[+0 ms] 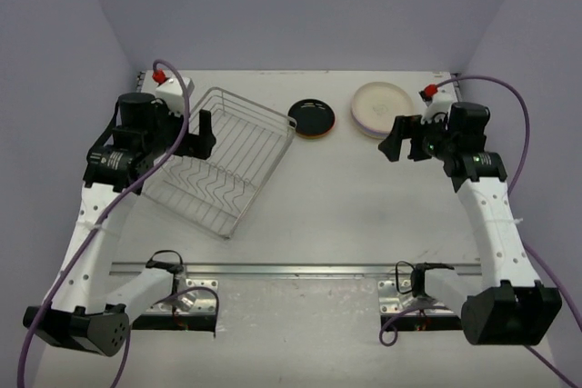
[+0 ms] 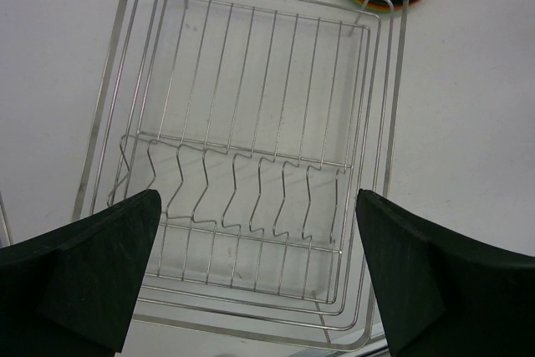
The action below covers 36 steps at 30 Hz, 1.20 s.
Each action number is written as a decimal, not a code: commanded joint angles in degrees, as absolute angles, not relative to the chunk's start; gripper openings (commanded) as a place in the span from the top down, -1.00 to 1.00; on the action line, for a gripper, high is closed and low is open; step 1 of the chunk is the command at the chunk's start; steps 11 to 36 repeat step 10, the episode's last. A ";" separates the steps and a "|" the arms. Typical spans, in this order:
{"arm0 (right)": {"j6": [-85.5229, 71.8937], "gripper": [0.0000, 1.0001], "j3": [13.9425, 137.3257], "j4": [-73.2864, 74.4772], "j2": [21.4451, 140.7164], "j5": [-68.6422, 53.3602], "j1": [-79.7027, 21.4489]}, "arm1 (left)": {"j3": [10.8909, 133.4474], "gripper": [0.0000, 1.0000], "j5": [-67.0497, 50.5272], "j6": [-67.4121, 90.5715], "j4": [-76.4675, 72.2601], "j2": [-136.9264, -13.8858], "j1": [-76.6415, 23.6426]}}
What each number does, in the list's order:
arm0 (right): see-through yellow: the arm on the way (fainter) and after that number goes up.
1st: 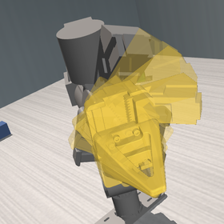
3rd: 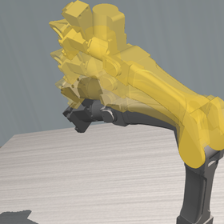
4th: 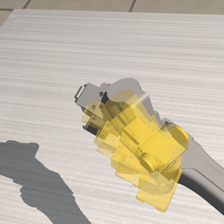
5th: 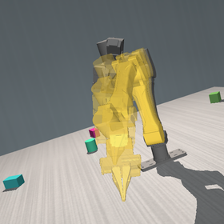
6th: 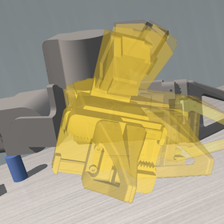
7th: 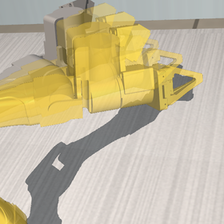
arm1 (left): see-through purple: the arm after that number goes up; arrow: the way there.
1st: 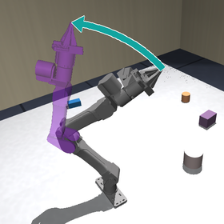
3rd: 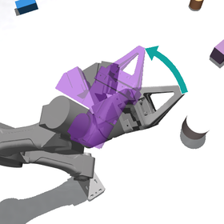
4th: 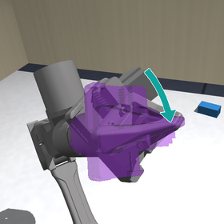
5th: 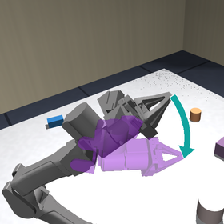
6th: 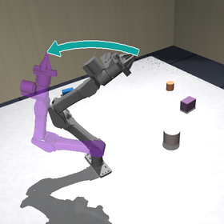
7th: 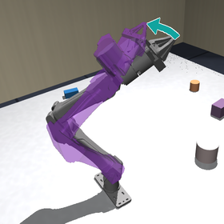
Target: Unload the plates from the dish rack
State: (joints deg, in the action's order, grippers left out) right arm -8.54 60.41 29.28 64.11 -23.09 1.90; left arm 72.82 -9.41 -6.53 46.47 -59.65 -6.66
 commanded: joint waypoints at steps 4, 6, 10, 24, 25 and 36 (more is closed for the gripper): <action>-3.25 -0.98 52.74 30.32 53.17 -20.21 2.28 | 65.65 -1.00 -8.44 -5.71 40.69 -54.32 -3.51; -2.73 -0.98 49.91 29.87 50.72 -19.92 2.14 | 65.13 -1.00 -7.84 -5.49 40.47 -53.50 -1.88; -3.25 -0.98 48.46 30.32 49.63 -20.15 2.08 | 65.22 -1.00 -9.42 -5.30 40.69 -53.38 0.00; -3.25 -0.98 48.46 30.32 49.63 -20.15 2.08 | 65.22 -1.00 -9.42 -5.30 40.69 -53.38 0.00; -3.25 -0.98 48.46 30.32 49.63 -20.15 2.08 | 65.22 -1.00 -9.42 -5.30 40.69 -53.38 0.00; -3.25 -0.98 48.46 30.32 49.63 -20.15 2.08 | 65.22 -1.00 -9.42 -5.30 40.69 -53.38 0.00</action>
